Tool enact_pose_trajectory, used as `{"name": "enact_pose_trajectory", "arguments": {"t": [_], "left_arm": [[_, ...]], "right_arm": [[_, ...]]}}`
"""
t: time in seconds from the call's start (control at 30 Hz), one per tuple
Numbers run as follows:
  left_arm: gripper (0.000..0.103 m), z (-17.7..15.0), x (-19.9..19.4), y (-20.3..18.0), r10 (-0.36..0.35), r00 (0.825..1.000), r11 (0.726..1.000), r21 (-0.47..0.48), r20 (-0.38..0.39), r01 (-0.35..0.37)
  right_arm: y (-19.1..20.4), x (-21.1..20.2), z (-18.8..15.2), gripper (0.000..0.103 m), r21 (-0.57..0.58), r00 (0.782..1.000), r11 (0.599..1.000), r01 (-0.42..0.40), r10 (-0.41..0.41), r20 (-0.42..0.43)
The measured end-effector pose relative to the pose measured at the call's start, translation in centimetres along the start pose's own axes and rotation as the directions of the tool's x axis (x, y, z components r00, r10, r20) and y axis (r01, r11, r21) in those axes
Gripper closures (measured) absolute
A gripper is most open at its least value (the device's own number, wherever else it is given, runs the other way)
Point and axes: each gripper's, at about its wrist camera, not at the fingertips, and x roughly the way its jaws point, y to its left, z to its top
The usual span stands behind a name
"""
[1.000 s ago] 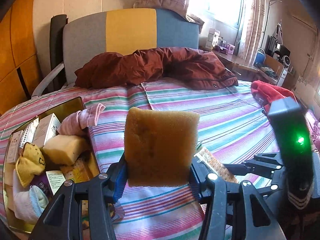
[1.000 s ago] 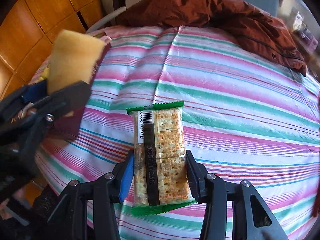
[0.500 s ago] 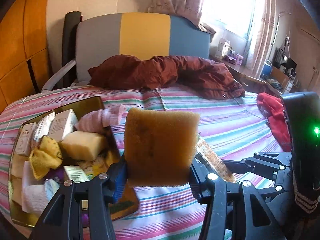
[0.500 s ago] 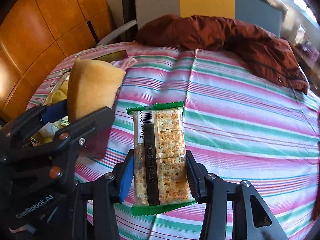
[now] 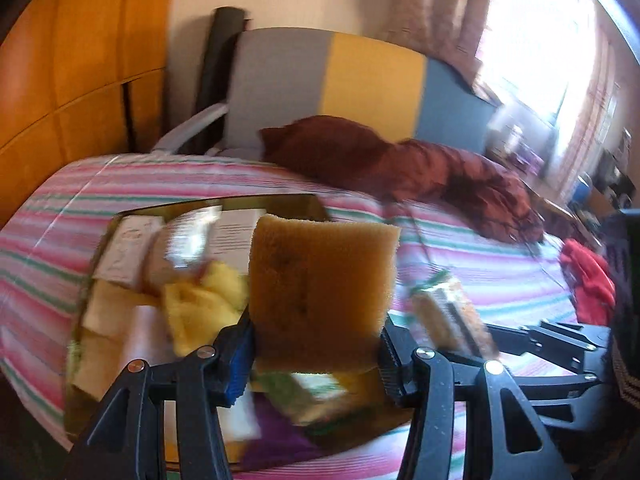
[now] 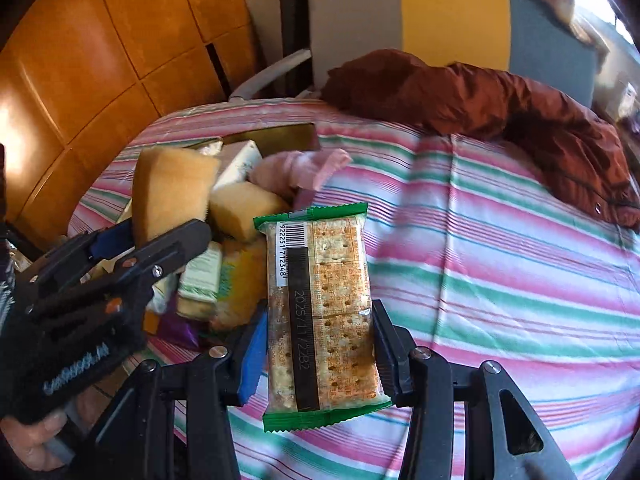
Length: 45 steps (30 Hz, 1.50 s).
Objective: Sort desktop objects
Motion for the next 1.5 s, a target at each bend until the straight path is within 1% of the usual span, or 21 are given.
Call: {"name": "enact_pose_trajectory", "arguments": {"t": [0.13, 0.2, 0.33, 0.43, 0.5, 0.57, 0.6, 0.63, 0.67, 0.73, 0.8, 0.87, 0.93, 1.0, 1.07, 1.17, 1.27, 1.43, 1.5], "left_arm": [[0.050, 0.0, -0.3, 4.8, 0.059, 0.998, 0.994, -0.087, 0.000, -0.059], [0.050, -0.1, -0.3, 6.5, 0.081, 0.997, 0.990, -0.118, -0.007, -0.081], [0.050, -0.4, -0.5, 8.6, 0.091, 0.996, 0.984, -0.155, -0.013, -0.092], [0.050, -0.2, -0.3, 8.4, 0.074, 0.997, 0.986, -0.150, -0.010, -0.075], [0.050, 0.3, 0.3, 7.9, 0.056, 0.998, 0.988, -0.146, -0.014, -0.058], [0.048, 0.7, 1.3, 7.4, 0.046, 0.999, 0.989, -0.142, -0.024, -0.049], [0.048, 0.8, 2.1, 7.4, 0.049, 0.998, 0.988, -0.144, -0.038, -0.054], [0.046, 0.9, 2.8, 7.4, 0.047, 0.997, 0.986, -0.157, -0.060, -0.056], [0.043, 1.0, 3.4, 7.6, 0.038, 0.996, 0.985, -0.167, -0.077, -0.051], [0.042, 0.9, 3.9, 7.7, 0.042, 0.995, 0.982, -0.177, -0.096, -0.058], [0.039, 0.6, 3.7, 7.5, 0.051, 0.995, 0.983, -0.171, -0.088, -0.066], [0.034, 0.4, 3.3, 7.7, 0.057, 0.995, 0.982, -0.174, -0.082, -0.070], [0.032, 0.1, 2.8, 7.8, 0.065, 0.995, 0.981, -0.177, -0.074, -0.077], [0.029, 0.0, 2.2, 8.1, 0.079, 0.995, 0.979, -0.184, -0.060, -0.089], [0.024, 0.0, 1.4, 8.3, 0.086, 0.995, 0.978, -0.186, -0.042, -0.092], [0.023, -0.1, 0.1, 8.9, 0.090, 0.996, 0.974, -0.209, -0.007, -0.089], [0.022, -0.2, -0.8, 9.7, 0.096, 0.995, 0.968, -0.235, 0.008, -0.092], [0.022, -0.5, -1.2, 9.9, 0.140, 0.990, 0.969, -0.206, 0.004, -0.136], [0.022, -0.5, -1.4, 10.2, 0.150, 0.989, 0.965, -0.216, 0.007, -0.145]], "right_arm": [[2.1, 0.8, 1.1, 0.055, -0.021, 1.000, 0.999, -0.028, 0.028, -0.004], [3.0, 1.1, 1.5, 0.055, -0.031, 0.999, 0.999, -0.040, 0.039, -0.009], [4.8, 2.3, 2.6, 0.055, -0.041, 0.998, 0.997, -0.061, 0.060, -0.013], [5.5, 3.0, 3.3, 0.055, -0.025, 0.998, 0.998, -0.066, 0.065, -0.015], [5.6, 3.6, 3.7, 0.055, -0.007, 0.996, 0.997, -0.083, 0.082, -0.024], [5.6, 4.3, 3.8, 0.052, 0.004, 0.996, 0.997, -0.077, 0.078, -0.040], [5.5, 4.6, 3.7, 0.050, 0.009, 0.996, 0.997, -0.077, 0.077, -0.046], [5.4, 4.8, 3.6, 0.044, 0.012, 0.996, 0.997, -0.075, 0.075, -0.048], [5.4, 4.9, 3.4, 0.044, 0.006, 0.996, 0.997, -0.071, 0.071, -0.050], [5.4, 5.0, 3.1, 0.043, -0.007, 0.997, 0.998, -0.062, 0.062, -0.053], [5.3, 4.9, 2.8, 0.042, -0.016, 0.997, 0.998, -0.060, 0.059, -0.051], [5.3, 4.8, 2.5, 0.041, -0.022, 0.997, 0.998, -0.057, 0.056, -0.048], [5.4, 4.7, 2.3, 0.041, -0.028, 0.998, 0.998, -0.054, 0.053, -0.042], [5.6, 4.5, 2.1, 0.041, -0.034, 0.998, 0.998, -0.057, 0.056, -0.036], [5.8, 4.4, 1.9, 0.038, -0.039, 0.998, 0.998, -0.053, 0.052, -0.033], [6.0, 4.2, 1.6, 0.037, -0.044, 0.999, 0.998, -0.046, 0.045, -0.024], [6.2, 3.7, 1.4, 0.036, -0.051, 0.999, 0.998, -0.035, 0.034, -0.007], [6.6, 3.1, 1.1, 0.034, -0.067, 1.000, 0.997, -0.024, 0.025, 0.010], [6.9, 3.1, 0.9, 0.033, -0.072, 1.000, 0.997, -0.018, 0.019, 0.013]]}}
